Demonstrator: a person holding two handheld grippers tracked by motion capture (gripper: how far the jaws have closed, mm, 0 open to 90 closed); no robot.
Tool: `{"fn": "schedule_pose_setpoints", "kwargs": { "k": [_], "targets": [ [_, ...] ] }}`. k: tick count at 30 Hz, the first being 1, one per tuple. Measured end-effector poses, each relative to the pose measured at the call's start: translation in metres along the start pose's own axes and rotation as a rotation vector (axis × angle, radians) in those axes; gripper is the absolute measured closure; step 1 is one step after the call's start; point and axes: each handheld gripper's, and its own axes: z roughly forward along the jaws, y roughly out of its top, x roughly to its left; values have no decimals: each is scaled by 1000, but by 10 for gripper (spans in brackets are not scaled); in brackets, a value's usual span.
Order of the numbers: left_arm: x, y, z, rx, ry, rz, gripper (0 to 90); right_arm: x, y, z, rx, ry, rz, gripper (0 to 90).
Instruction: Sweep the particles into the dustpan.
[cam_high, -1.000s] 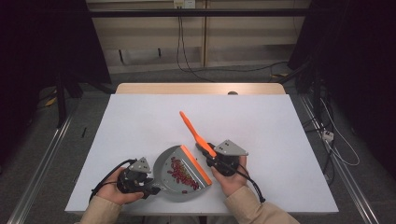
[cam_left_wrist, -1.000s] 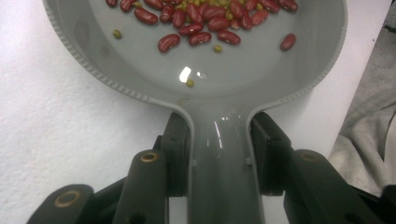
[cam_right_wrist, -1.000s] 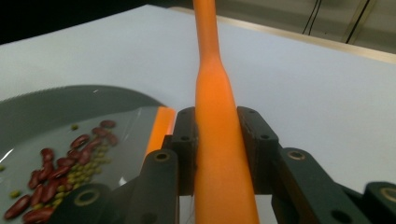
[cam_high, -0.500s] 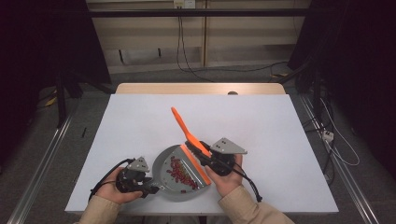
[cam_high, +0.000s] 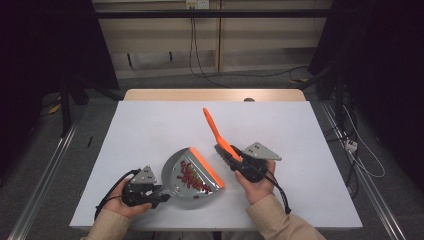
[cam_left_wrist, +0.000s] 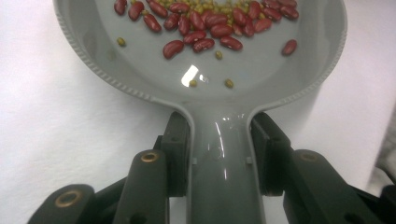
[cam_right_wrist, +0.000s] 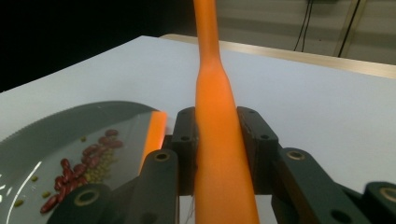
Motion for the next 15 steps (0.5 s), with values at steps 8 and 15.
{"fn": "schedule_pose_setpoints", "kwargs": {
  "k": [8,15],
  "targets": [
    [11,-1,-5,-74,44,-67,631,-22,1,-10,-1,-57,3,705],
    [19,1,-9,-136,119,-134,631,-36,2,-20,-6,-90,7,705]
  ]
}}
